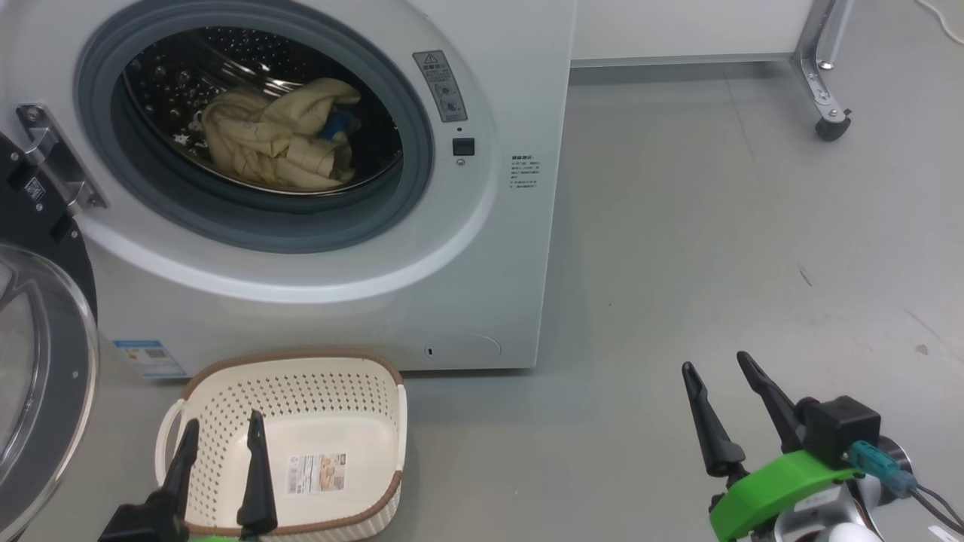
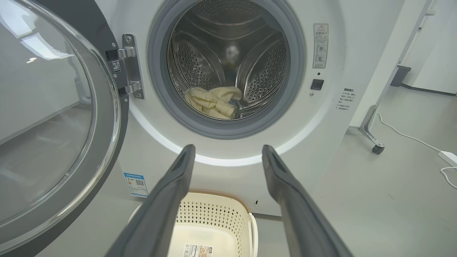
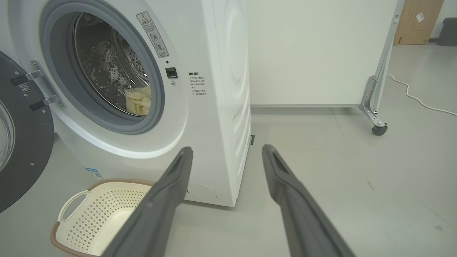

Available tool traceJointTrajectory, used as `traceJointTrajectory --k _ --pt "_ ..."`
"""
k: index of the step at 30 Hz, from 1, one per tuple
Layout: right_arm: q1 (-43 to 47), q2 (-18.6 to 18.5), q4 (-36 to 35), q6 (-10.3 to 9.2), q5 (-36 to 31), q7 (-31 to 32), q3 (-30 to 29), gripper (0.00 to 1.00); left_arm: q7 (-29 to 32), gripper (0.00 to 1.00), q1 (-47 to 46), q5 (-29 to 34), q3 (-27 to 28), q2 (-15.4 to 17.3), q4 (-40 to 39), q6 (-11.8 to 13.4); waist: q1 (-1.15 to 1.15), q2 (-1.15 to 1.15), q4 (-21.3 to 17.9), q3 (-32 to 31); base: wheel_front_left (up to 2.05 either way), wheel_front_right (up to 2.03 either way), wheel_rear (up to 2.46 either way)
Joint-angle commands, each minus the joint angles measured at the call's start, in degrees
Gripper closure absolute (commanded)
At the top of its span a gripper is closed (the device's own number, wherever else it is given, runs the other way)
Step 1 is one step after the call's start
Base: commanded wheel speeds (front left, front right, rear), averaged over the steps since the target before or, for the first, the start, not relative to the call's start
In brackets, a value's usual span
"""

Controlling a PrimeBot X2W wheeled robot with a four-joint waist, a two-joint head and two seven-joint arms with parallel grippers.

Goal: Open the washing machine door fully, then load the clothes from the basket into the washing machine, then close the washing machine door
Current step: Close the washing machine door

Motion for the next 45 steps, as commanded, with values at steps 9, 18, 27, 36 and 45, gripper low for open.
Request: traceJointTrajectory --k 9,18,27,36,45 --pt "-1.55 -0.28 -2.72 -0.01 -0.41 0.27 0.77 0.00 0.49 0.00 -1.86 0.54 1.16 1.19 -1.85 0.30 0.00 0.00 0.41 0.05 0.00 0.00 0.00" --pt "-1.49 -0.27 -2.86 -0.01 -0.42 0.47 0.78 0.00 0.19 0.00 -2.20 0.65 0.73 1.12 -1.87 0.54 0.00 0.00 0.97 0.13 -0.01 0.01 0.00" --pt "-1.45 -0.26 -3.00 -0.01 -0.46 0.61 0.61 0.00 -0.18 0.00 -2.53 0.72 0.74 1.24 -1.52 0.82 0.00 0.00 1.49 -0.03 -0.61 0.61 0.00" --pt "-1.64 -0.26 -2.99 -0.01 -0.19 0.41 0.52 0.00 -0.28 0.00 -2.55 1.09 0.46 2.06 -1.69 0.85 0.00 0.00 1.33 0.18 -1.78 1.78 0.00" --pt "-1.84 -0.26 -2.97 -0.01 -0.08 -0.01 -0.68 0.00 -0.29 0.00 -2.70 1.15 0.23 2.57 -2.02 0.95 0.00 0.00 0.77 0.61 -1.32 1.32 0.00"
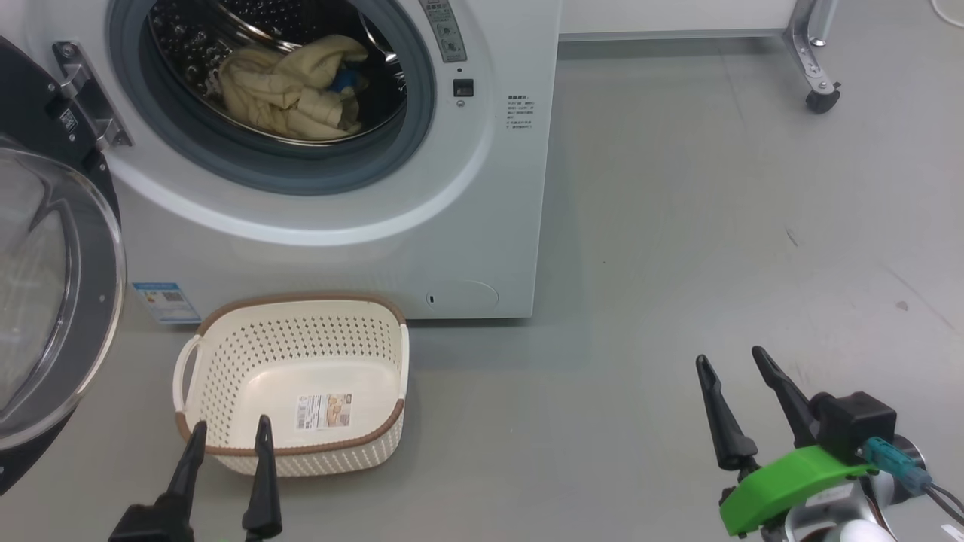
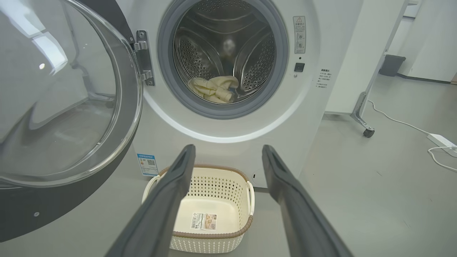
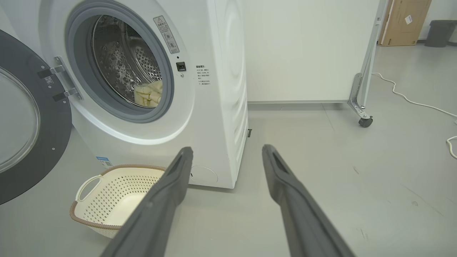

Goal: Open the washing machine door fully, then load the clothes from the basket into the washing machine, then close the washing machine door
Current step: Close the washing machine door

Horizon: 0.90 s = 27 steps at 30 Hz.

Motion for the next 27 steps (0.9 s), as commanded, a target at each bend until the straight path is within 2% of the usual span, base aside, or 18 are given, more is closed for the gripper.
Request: traceJointTrajectory --k 1,27 --pt "-1.83 -0.38 -2.06 -0.01 -0.08 -0.57 0.60 0.00 -0.68 0.00 -2.55 0.58 2.03 1.33 -2.03 0.49 0.00 0.00 -0.16 0.04 -0.64 0.64 0.00" --pt "-1.57 -0.38 -1.81 -0.01 -0.02 -0.80 -0.27 0.00 -0.22 0.00 -2.94 0.61 0.88 2.02 -1.48 1.18 0.00 0.00 0.90 0.29 -0.05 0.05 0.00"
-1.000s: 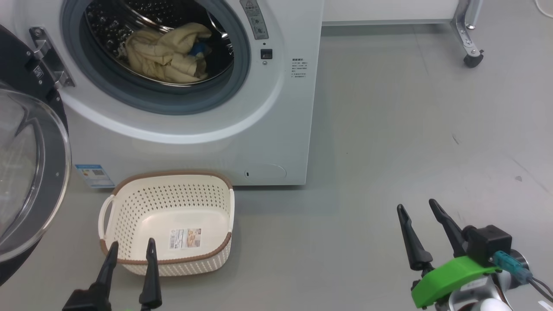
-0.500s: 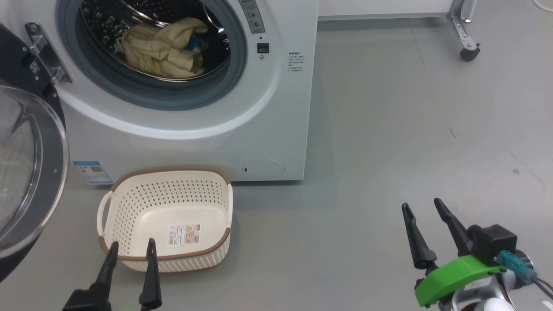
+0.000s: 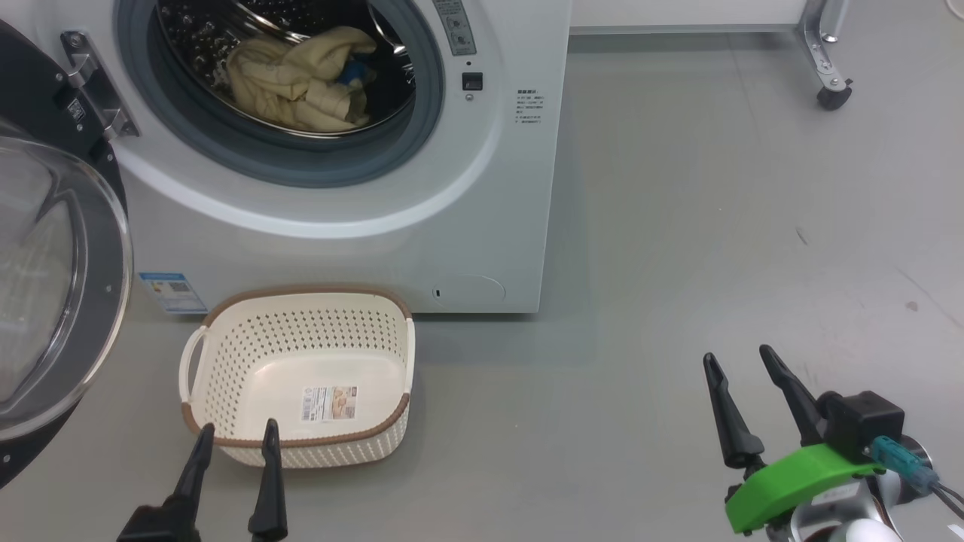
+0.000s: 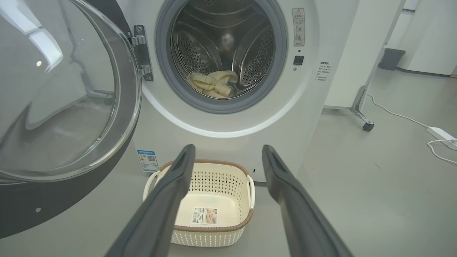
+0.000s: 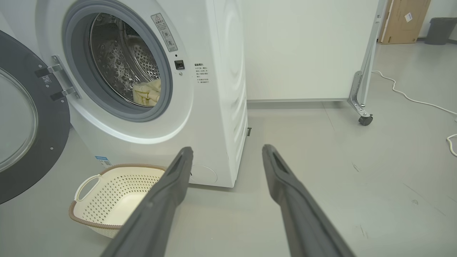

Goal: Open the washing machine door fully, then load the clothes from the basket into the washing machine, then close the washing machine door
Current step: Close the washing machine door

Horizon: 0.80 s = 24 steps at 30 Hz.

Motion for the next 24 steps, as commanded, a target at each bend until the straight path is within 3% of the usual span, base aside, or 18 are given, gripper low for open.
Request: traceJointTrajectory --k 1,11,24 --pt "-1.53 -0.42 -1.94 -0.01 -0.12 -0.70 0.82 0.00 -0.24 0.00 -2.92 0.60 2.20 1.37 -1.59 1.03 0.00 0.00 0.38 -0.04 0.00 0.00 0.00" --pt "-0.92 -0.42 -2.31 -0.01 -0.30 -0.53 0.28 0.00 -0.10 0.00 -2.94 0.81 1.68 1.79 -1.91 1.27 0.00 0.00 5.12 -0.41 0.00 0.00 0.00" --pt "-0.50 -0.42 -2.66 -0.01 -0.25 -0.20 0.96 0.00 0.10 0.00 -1.99 0.76 1.45 2.20 -2.91 2.00 0.00 0.00 17.44 -1.05 0.00 0.00 0.00"
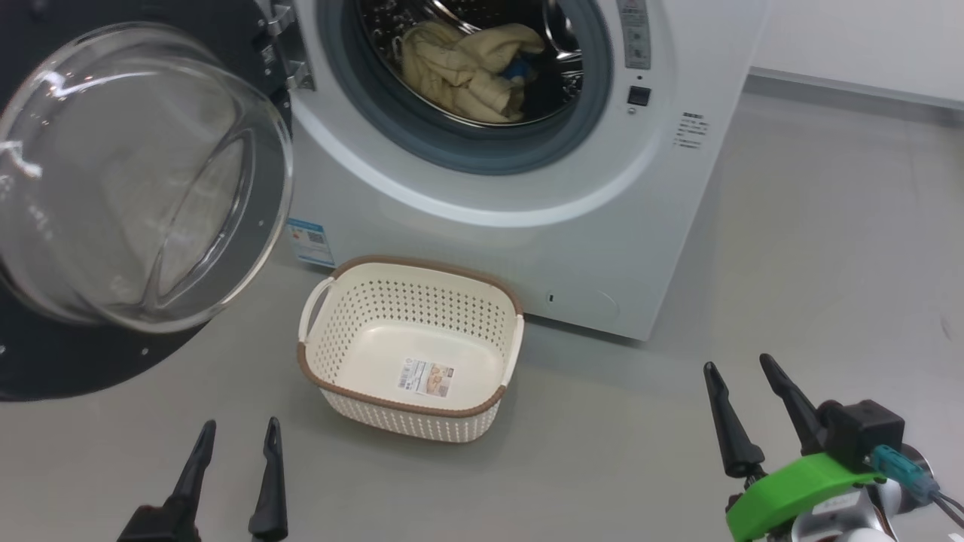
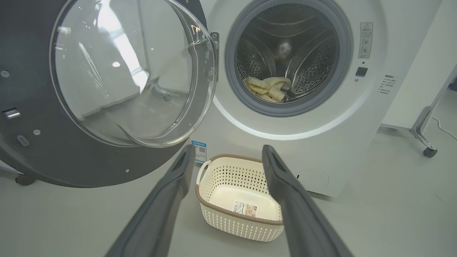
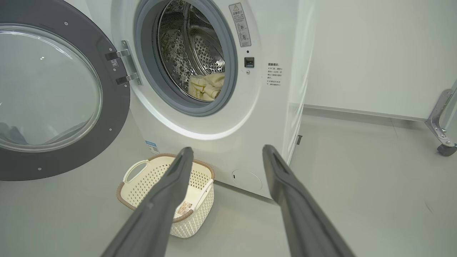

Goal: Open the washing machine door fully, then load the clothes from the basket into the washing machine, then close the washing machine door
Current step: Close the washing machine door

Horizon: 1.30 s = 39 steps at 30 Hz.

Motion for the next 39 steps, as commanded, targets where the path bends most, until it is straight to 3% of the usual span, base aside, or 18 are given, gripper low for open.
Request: traceJointTrajectory --k 1,8,17,39 --pt "-1.79 -0.48 -2.11 -0.01 -0.18 -0.24 1.22 0.00 0.04 0.00 -1.93 0.37 2.08 1.31 -2.02 2.00 0.00 0.00 3.57 -0.20 0.00 0.00 0.00" --pt "-1.63 -0.48 -1.80 -0.01 0.11 -0.16 1.74 0.00 0.29 0.00 -1.82 0.37 1.85 1.53 -2.32 2.28 0.00 0.00 9.40 -0.80 0.00 0.00 0.00" --pt "-1.76 -0.48 -1.64 -0.01 0.19 -0.01 2.25 0.00 0.13 0.00 -1.48 0.58 2.26 1.94 -2.88 3.21 0.00 0.00 13.26 -0.69 0.00 0.00 0.00" --pt "-3.17 -0.48 -0.72 -0.01 0.16 -0.19 3.05 0.00 0.29 0.00 -1.65 -0.11 3.15 2.74 -4.61 4.40 0.00 0.00 13.74 0.51 0.00 0.00 0.00"
